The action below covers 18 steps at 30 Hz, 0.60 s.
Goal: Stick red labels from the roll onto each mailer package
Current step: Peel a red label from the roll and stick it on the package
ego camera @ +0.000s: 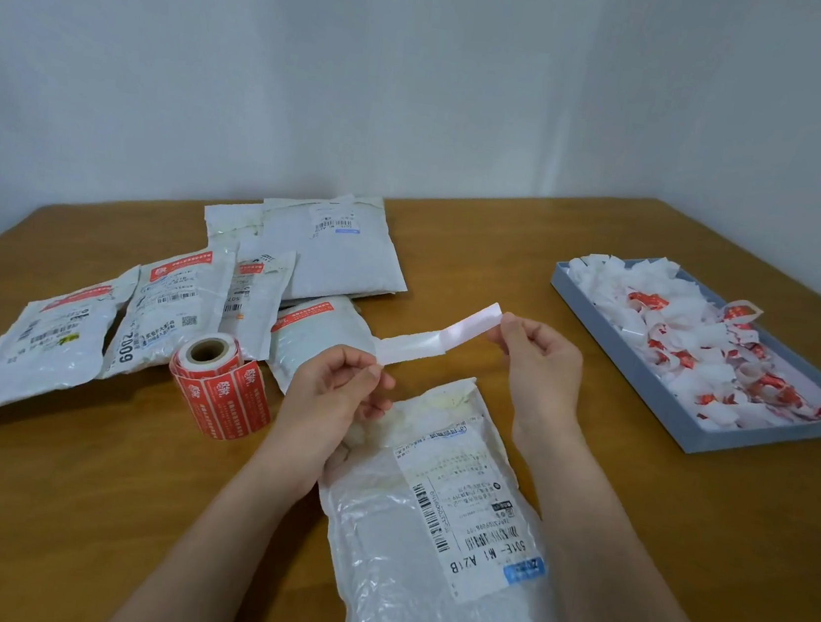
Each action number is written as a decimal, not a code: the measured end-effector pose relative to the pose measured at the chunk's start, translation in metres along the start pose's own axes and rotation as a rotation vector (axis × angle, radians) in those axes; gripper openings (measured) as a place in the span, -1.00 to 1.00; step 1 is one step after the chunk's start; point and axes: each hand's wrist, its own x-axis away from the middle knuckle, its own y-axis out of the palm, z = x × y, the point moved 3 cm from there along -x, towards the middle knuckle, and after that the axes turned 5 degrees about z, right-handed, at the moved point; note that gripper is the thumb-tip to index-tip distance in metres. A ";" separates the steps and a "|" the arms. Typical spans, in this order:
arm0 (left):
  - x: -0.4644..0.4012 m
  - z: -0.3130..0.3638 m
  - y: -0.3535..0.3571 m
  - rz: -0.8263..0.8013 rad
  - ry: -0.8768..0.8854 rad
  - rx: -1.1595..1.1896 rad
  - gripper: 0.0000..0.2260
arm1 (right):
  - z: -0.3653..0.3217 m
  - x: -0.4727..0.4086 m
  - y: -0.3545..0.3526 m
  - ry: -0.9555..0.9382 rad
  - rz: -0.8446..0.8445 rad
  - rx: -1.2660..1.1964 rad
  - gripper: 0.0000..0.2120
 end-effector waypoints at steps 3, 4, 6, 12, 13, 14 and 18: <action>-0.002 0.004 0.000 0.025 -0.007 0.003 -0.93 | -0.002 -0.003 -0.005 0.031 0.059 -0.030 -0.85; -0.004 0.007 0.001 0.037 -0.005 0.004 -0.93 | -0.002 -0.005 -0.006 0.035 0.080 -0.043 -0.85; -0.008 0.012 0.003 0.052 0.015 -0.001 -0.92 | -0.004 -0.006 -0.009 0.038 0.136 -0.076 -0.83; -0.015 0.030 0.023 0.066 0.117 -0.089 -0.93 | -0.007 -0.012 -0.024 0.076 0.345 -0.277 -0.86; -0.016 0.031 0.029 0.063 0.130 -0.110 -0.93 | -0.008 -0.013 -0.026 0.075 0.374 -0.298 -0.85; -0.017 0.032 0.035 0.047 0.144 -0.133 -0.92 | -0.008 -0.013 -0.028 0.066 0.396 -0.314 -0.84; -0.020 0.033 0.067 -0.081 0.184 -0.258 -0.89 | -0.013 -0.013 -0.030 -0.010 0.435 -0.359 -0.82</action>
